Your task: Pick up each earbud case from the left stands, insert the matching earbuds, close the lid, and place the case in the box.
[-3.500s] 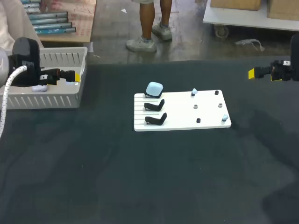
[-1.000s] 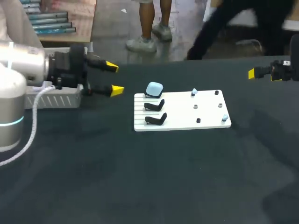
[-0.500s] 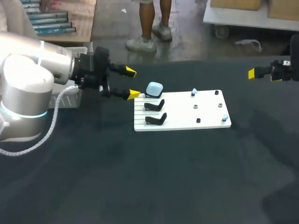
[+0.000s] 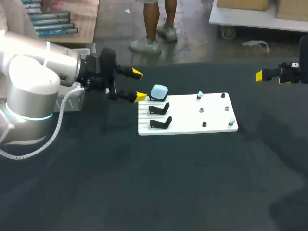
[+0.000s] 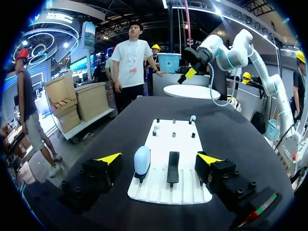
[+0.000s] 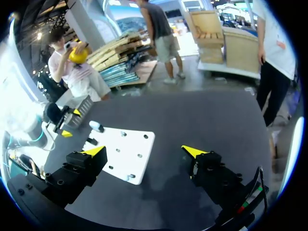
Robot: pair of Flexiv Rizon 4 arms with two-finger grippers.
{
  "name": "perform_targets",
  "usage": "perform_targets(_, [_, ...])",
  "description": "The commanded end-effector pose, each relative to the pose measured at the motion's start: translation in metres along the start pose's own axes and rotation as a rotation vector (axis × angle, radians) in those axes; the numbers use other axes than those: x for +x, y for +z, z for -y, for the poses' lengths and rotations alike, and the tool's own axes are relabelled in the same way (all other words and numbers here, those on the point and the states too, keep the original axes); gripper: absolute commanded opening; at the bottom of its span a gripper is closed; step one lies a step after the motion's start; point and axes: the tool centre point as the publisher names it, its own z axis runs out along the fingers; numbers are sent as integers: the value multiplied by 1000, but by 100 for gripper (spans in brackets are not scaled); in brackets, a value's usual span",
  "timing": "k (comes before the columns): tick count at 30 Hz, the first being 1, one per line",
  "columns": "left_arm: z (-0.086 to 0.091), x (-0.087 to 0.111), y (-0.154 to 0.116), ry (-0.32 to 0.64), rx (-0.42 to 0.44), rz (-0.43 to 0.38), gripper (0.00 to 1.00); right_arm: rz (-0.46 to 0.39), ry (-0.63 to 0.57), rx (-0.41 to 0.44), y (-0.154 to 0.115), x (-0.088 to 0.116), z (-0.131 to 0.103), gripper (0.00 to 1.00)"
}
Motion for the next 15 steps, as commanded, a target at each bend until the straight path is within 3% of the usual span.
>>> perform_targets(1, [0,1,0,1,-3,2,100,0,-1,-1,0,0,0,100])
perform_targets(15, [-17,21,23,47,43,0,100,0,-1,-1,0,0,0,100])
